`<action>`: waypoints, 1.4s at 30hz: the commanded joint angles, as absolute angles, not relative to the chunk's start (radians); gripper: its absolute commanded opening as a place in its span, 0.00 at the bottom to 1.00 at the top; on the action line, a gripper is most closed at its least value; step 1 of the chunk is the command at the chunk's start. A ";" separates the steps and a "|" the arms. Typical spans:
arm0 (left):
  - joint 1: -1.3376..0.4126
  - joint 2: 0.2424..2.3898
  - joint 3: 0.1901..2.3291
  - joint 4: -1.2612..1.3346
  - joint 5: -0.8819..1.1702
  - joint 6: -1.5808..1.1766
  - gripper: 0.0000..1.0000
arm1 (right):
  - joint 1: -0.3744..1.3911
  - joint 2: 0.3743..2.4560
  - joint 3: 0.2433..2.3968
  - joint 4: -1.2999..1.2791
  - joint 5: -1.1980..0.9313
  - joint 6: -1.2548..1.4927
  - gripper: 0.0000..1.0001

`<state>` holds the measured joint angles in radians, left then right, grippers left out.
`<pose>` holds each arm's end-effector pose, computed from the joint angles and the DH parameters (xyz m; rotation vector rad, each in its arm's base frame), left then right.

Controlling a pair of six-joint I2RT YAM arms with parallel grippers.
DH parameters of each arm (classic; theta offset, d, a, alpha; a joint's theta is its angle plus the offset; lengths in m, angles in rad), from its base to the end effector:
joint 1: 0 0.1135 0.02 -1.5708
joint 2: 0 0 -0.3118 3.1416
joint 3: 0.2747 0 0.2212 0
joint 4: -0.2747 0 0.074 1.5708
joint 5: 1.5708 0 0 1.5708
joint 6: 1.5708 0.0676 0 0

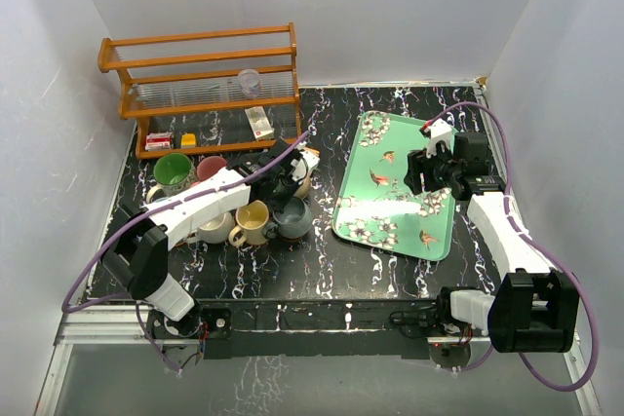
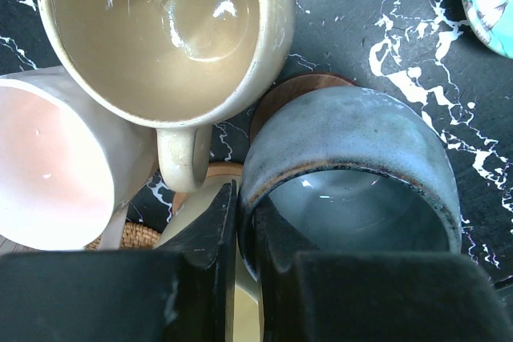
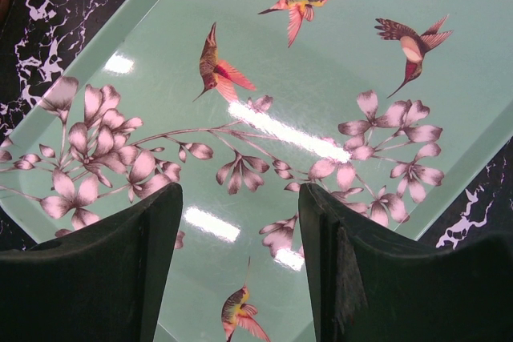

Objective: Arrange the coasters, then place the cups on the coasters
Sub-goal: Place the cup on the coaster.

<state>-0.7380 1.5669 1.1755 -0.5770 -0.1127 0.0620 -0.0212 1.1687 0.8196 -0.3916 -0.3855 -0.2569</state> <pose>0.2407 -0.2086 0.2832 0.9461 2.3516 -0.1262 0.2199 0.0208 0.2918 -0.4577 2.2167 0.2982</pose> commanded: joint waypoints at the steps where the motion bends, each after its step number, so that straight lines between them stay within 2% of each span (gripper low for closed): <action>1: -0.745 1.492 1.172 -0.555 -0.123 0.065 0.00 | -0.026 1.166 0.818 -0.351 -0.398 -0.265 0.59; 42: -0.753 1.574 1.173 -0.544 -0.136 0.083 0.08 | -0.028 1.169 0.821 -0.367 -0.418 -0.276 0.61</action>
<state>-0.7483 1.5871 1.1461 -0.5610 -0.1303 0.0814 -0.0219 1.1736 0.8196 -0.3927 -0.3992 -0.2619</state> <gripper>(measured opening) 0.084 0.610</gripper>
